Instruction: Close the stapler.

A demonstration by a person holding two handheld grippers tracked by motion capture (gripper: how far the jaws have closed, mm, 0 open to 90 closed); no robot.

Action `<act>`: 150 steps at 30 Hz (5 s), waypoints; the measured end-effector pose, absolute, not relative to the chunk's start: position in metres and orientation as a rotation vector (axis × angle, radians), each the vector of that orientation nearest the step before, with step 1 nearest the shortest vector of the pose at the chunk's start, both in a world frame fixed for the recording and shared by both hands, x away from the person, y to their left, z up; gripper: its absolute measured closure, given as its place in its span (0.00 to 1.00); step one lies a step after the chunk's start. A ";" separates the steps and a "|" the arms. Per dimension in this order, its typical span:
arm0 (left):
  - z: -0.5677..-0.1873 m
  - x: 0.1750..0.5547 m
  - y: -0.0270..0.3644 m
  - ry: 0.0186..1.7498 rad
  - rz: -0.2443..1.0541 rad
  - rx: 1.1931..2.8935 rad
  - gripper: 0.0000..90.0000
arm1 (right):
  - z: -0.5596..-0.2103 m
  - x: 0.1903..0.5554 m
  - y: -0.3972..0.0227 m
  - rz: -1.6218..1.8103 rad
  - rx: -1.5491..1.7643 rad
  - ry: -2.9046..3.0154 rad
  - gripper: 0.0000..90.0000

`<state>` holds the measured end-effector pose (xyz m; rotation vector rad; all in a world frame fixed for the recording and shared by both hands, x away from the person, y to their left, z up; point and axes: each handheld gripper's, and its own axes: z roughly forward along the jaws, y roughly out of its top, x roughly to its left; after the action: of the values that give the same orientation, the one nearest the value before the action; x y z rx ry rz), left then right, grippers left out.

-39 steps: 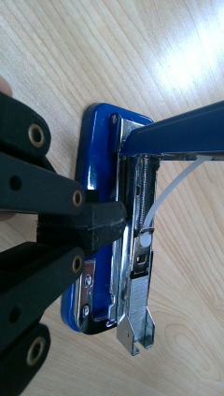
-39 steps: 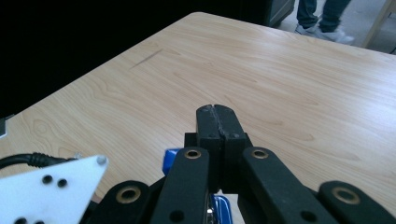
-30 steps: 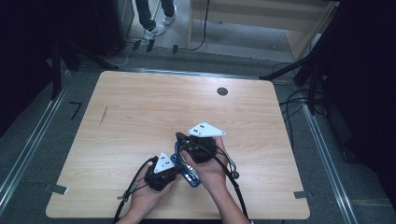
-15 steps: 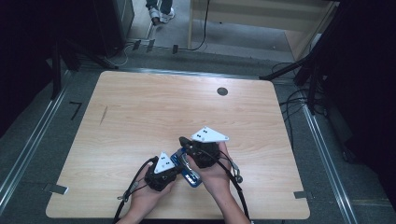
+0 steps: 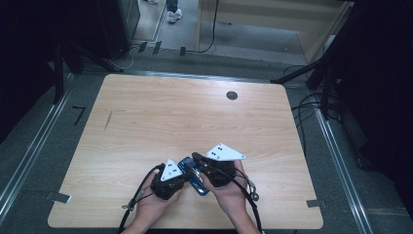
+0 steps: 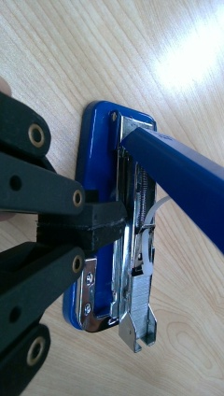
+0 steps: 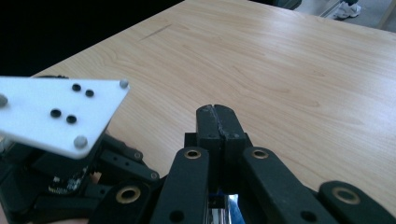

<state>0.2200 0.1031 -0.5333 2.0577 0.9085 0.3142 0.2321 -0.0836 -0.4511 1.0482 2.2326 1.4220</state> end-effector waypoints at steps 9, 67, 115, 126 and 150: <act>-0.533 0.221 0.104 0.909 0.304 2.058 1.00 | -0.464 0.218 -0.098 1.410 1.070 2.243 1.00; -0.531 0.213 0.118 0.925 0.315 2.001 1.00 | -0.514 0.169 -0.112 1.332 1.121 2.313 1.00; -0.524 0.208 0.288 1.329 0.616 1.719 0.14 | -0.534 0.177 -0.111 1.267 1.191 2.274 1.00; -0.524 0.208 0.287 1.315 0.607 1.744 0.15 | -0.534 0.192 -0.124 1.235 1.242 2.214 1.00; -0.524 0.207 0.286 1.315 0.610 1.749 0.15 | -0.535 0.239 -0.137 1.202 1.309 2.146 1.00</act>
<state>0.2070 0.2860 -0.5243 1.7488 1.3147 0.6104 0.2385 -0.1366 -0.5346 1.3087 2.1461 1.2015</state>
